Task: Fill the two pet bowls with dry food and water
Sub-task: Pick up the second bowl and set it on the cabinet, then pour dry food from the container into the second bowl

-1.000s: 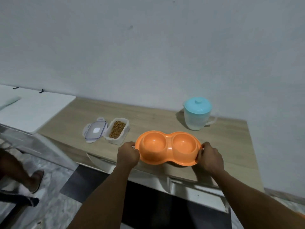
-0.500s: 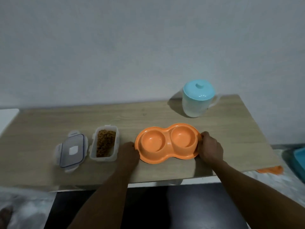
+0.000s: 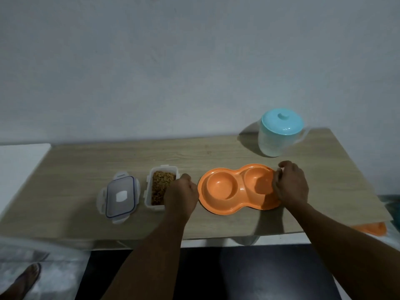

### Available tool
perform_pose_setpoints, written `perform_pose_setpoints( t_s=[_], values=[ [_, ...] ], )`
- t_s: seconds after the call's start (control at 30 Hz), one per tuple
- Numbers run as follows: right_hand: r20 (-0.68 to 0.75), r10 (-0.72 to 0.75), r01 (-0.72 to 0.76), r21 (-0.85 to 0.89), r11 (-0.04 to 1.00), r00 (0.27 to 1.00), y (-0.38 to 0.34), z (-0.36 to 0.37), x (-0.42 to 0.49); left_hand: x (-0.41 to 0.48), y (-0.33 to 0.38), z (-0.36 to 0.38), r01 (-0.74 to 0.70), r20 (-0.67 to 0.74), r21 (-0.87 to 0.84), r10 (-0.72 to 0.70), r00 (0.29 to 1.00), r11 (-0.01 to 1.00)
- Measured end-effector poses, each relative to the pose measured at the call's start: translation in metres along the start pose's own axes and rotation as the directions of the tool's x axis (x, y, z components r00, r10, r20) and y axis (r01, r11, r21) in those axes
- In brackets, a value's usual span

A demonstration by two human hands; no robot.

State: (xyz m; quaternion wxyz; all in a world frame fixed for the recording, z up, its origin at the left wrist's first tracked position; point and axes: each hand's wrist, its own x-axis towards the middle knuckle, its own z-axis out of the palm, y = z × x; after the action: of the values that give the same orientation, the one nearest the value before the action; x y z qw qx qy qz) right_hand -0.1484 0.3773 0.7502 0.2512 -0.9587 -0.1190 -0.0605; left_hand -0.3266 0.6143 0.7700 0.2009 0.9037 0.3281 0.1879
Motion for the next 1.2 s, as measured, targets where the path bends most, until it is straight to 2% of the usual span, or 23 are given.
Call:
perform_pose_setpoints(
  t_s=[0.1,0.27,0.33,0.43,0.53,0.63,0.7,0.8,0.97,1.1,1.2],
  values=[
    [-0.014,-0.11,0.111,0.141,0.984,0.994,-0.054,0.001,0.004,0.017,-0.015,-0.028,-0.041,-0.141,0.052,0.048,0.989,0.998],
    [0.101,-0.217,0.17,0.347,0.922,0.971,-0.147,0.034,-0.026,0.039,-0.07,-0.051,0.21,-0.127,0.006,-0.207,0.97,0.978],
    [0.193,-0.23,0.127,0.437,0.891,0.954,-0.174,0.053,-0.048,0.041,-0.086,-0.056,0.301,-0.081,-0.043,-0.304,0.949,0.953],
    [0.338,-0.162,-0.039,0.517,0.855,0.927,-0.204,0.077,-0.077,0.045,-0.104,-0.058,0.452,0.074,-0.079,-0.447,0.891,0.888],
    [0.479,-0.066,-0.195,0.476,0.858,0.875,-0.221,0.095,-0.091,0.044,-0.114,-0.06,0.424,0.207,-0.079,-0.401,0.892,0.902],
    [0.577,-0.008,-0.322,0.467,0.824,0.817,-0.229,0.105,-0.095,0.04,-0.119,-0.06,0.403,0.218,-0.117,-0.373,0.902,0.908],
    [0.592,0.019,-0.365,0.47,0.803,0.805,-0.229,0.108,-0.094,0.04,-0.123,-0.057,0.385,0.204,-0.126,-0.356,0.912,0.914],
    [0.606,0.019,-0.392,0.49,0.778,0.795,-0.229,0.106,-0.091,0.041,-0.126,-0.051,0.401,0.23,-0.226,-0.351,0.908,0.888],
    [0.572,-0.014,-0.387,0.571,0.724,0.82,-0.23,0.083,-0.082,0.052,-0.113,-0.056,0.523,0.29,-0.37,-0.44,0.85,0.768],
    [0.546,-0.024,-0.432,0.688,0.583,0.837,-0.228,0.046,-0.069,0.064,-0.069,-0.081,0.507,0.277,-0.449,-0.425,0.862,0.735],
    [0.538,-0.031,-0.467,0.758,0.456,0.842,-0.22,0.011,-0.056,0.064,-0.025,-0.094,0.517,0.297,-0.565,-0.426,0.854,0.643]
  ],
)
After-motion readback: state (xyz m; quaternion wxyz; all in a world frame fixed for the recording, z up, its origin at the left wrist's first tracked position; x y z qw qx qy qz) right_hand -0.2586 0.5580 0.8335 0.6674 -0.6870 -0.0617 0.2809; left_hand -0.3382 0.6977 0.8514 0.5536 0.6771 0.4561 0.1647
